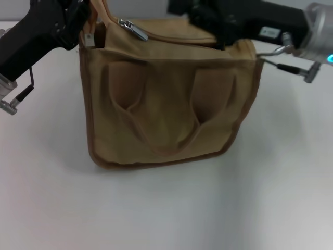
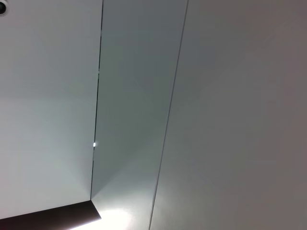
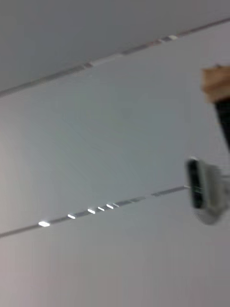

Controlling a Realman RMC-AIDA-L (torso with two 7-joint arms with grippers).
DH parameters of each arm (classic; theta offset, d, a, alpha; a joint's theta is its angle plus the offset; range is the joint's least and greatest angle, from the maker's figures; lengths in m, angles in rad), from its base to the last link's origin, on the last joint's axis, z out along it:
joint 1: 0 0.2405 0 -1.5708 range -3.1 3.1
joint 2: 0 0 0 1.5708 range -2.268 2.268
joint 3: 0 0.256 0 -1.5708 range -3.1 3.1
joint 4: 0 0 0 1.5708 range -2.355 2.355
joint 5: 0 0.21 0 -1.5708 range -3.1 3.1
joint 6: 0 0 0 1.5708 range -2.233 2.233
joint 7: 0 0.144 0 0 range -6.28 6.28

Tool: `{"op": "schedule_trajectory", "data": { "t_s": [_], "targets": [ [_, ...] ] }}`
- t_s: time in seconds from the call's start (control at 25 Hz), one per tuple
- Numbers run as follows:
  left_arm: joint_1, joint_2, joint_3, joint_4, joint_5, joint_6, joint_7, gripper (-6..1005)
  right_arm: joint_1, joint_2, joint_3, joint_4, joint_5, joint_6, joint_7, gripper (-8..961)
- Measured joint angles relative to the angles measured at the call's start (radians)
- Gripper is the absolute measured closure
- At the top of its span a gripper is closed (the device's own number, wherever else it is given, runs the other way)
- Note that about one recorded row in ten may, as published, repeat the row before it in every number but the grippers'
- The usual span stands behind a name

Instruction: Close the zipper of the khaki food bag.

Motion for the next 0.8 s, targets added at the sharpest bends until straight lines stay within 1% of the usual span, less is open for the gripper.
{"op": "schedule_trajectory", "data": {
  "t_s": [0.08,0.24,0.44,0.64,0.8],
  "targets": [
    [-0.007,0.0,0.003,0.001,0.0,0.001,-0.001,914,0.029,0.003,-0.015,-0.007,-0.074,0.023,-0.001,863],
    [-0.027,0.0,0.013,0.0,0.0,0.001,-0.002,913,0.032,0.009,-0.024,-0.018,-0.101,0.055,-0.013,839],
    [-0.039,0.0,0.023,0.005,0.0,0.001,-0.002,912,0.018,0.01,-0.025,-0.043,-0.087,0.067,-0.018,627],
    [-0.049,-0.002,0.024,0.004,0.0,-0.002,-0.003,911,0.016,0.01,-0.021,-0.045,-0.08,0.087,-0.019,466],
    [-0.059,-0.002,0.024,0.001,0.001,-0.005,-0.003,910,0.026,0.01,-0.04,-0.038,-0.083,0.113,-0.018,447]
  ]
}}
